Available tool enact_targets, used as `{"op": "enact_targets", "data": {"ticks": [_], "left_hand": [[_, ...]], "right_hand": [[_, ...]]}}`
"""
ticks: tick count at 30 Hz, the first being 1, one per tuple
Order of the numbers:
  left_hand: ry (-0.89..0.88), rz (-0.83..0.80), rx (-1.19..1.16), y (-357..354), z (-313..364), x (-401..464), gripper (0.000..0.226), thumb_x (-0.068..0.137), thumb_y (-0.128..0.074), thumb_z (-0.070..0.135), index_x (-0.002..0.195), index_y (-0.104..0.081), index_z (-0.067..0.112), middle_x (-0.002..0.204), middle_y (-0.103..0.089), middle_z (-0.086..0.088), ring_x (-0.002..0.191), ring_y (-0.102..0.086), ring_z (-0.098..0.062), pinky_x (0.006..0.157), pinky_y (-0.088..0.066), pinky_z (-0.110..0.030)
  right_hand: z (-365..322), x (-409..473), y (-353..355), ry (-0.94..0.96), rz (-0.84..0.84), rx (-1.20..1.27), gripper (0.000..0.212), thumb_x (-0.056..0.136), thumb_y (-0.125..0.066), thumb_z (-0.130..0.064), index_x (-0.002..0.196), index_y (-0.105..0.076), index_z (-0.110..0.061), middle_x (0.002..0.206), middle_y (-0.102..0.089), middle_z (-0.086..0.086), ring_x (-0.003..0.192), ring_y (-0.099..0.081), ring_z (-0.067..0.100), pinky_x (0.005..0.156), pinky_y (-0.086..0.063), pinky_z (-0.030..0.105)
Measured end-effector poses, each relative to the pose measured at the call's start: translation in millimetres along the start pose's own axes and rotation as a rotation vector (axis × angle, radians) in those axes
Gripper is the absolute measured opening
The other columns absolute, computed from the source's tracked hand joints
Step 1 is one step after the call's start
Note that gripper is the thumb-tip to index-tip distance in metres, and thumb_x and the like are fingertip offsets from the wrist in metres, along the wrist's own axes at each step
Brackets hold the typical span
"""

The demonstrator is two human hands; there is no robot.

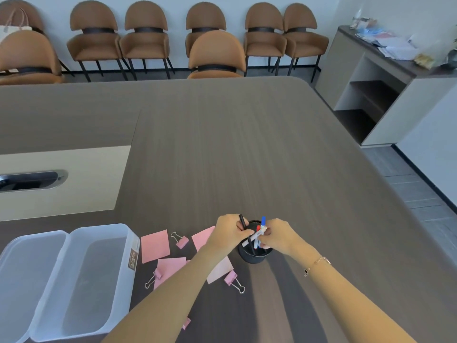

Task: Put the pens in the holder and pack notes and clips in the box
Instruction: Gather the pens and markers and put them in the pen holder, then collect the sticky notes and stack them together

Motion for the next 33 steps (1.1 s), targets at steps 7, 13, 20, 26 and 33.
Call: {"op": "enact_targets", "data": {"ticks": [7, 13, 20, 26, 33], "left_hand": [[0.025, 0.032, 0.001, 12, -2, 10, 0.016, 0.072, -0.077, 0.017, 0.084, -0.072, 0.006, 0.081, -0.073, -0.008, 0.065, -0.059, -0.008, 0.06, -0.044, -0.005], [0.103, 0.089, 0.021, 47, -26, 3, 0.034, 0.078, -0.074, 0.02, 0.109, -0.067, 0.007, 0.099, -0.071, -0.01, 0.085, -0.059, -0.012, 0.086, -0.045, -0.02], [0.265, 0.058, 0.273, 89, -92, -31, 0.022, 0.085, -0.058, 0.01, 0.1, -0.07, 0.001, 0.108, -0.07, -0.014, 0.1, -0.063, -0.028, 0.088, -0.046, -0.029], [0.268, -0.067, 0.423, 71, -143, -75, 0.027, 0.093, -0.046, 0.016, 0.113, -0.063, 0.009, 0.119, -0.064, -0.008, 0.108, -0.061, -0.021, 0.09, -0.046, -0.021], [0.034, -0.128, 0.541, 54, -155, -80, 0.045, 0.089, -0.059, 0.02, 0.131, -0.045, 0.018, 0.142, -0.043, -0.002, 0.124, -0.053, -0.02, 0.101, -0.047, -0.03]], "right_hand": [[5, -2, 6, 0.031, 0.052, -0.005, 0.029, 0.086, -0.058, -0.007, 0.114, -0.062, -0.004, 0.104, -0.061, 0.009, 0.073, -0.051, 0.015, 0.051, -0.035, 0.01], [1, -16, 20, -0.004, 0.177, -0.08, 0.028, 0.088, -0.055, -0.007, 0.115, -0.059, -0.004, 0.114, -0.065, 0.015, 0.09, -0.06, 0.026, 0.075, -0.044, 0.026], [-51, -39, 15, 0.186, 0.423, -0.238, 0.021, 0.09, -0.048, -0.009, 0.104, -0.063, -0.009, 0.104, -0.064, 0.01, 0.089, -0.064, 0.028, 0.076, -0.053, 0.035], [-68, -25, -93, 0.326, 0.089, -0.481, 0.023, 0.096, -0.043, -0.017, 0.113, -0.053, -0.006, 0.114, -0.059, 0.013, 0.104, -0.06, 0.03, 0.081, -0.049, 0.034], [-43, 19, -157, 0.008, 0.092, -0.555, 0.06, 0.089, -0.061, -0.031, 0.134, -0.033, -0.001, 0.136, -0.043, 0.016, 0.126, -0.045, 0.029, 0.104, -0.042, 0.031]]}}
Point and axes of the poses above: each hand's wrist, its own x-axis towards the middle knuckle, its own y-axis out of the back of the hand, z = x × y, the point moved 2 cm from there along x, towards the middle knuckle
